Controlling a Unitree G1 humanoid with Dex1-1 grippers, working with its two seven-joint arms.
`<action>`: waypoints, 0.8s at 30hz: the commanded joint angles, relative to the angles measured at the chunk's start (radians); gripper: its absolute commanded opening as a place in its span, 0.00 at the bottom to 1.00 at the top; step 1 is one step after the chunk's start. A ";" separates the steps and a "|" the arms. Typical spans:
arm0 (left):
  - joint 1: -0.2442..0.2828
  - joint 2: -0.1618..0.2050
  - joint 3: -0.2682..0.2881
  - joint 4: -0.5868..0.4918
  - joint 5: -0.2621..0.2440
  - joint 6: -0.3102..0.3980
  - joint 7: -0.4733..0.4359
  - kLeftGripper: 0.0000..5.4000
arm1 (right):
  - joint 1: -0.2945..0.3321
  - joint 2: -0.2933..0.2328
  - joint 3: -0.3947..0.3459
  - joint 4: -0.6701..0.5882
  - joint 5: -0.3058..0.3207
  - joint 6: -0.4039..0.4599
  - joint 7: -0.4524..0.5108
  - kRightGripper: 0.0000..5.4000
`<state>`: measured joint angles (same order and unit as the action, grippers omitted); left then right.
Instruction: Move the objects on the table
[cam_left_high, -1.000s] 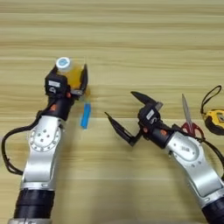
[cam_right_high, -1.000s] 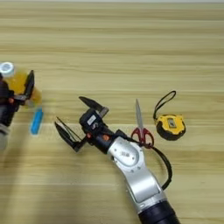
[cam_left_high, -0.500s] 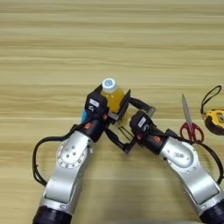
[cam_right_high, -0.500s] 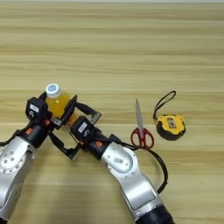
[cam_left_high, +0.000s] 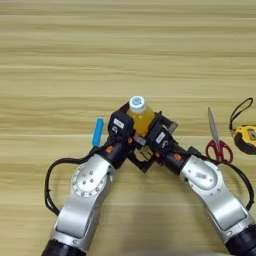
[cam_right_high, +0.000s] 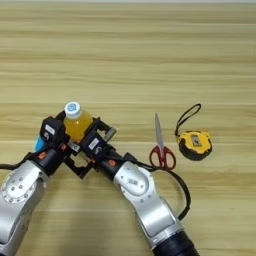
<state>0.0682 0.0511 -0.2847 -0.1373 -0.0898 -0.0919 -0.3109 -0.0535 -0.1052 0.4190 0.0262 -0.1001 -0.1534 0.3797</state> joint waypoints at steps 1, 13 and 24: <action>-0.003 -0.005 -0.003 -0.016 -0.006 0.006 -0.006 0.64 | -0.013 0.014 -0.012 0.002 0.004 0.012 -0.009 0.85; -0.004 -0.006 -0.001 -0.013 -0.001 0.003 -0.003 0.64 | -0.021 0.023 -0.030 0.019 0.002 0.031 -0.029 0.65; -0.009 -0.007 0.006 -0.011 0.018 0.001 0.016 0.64 | -0.029 0.031 -0.050 0.037 0.002 0.032 -0.045 0.65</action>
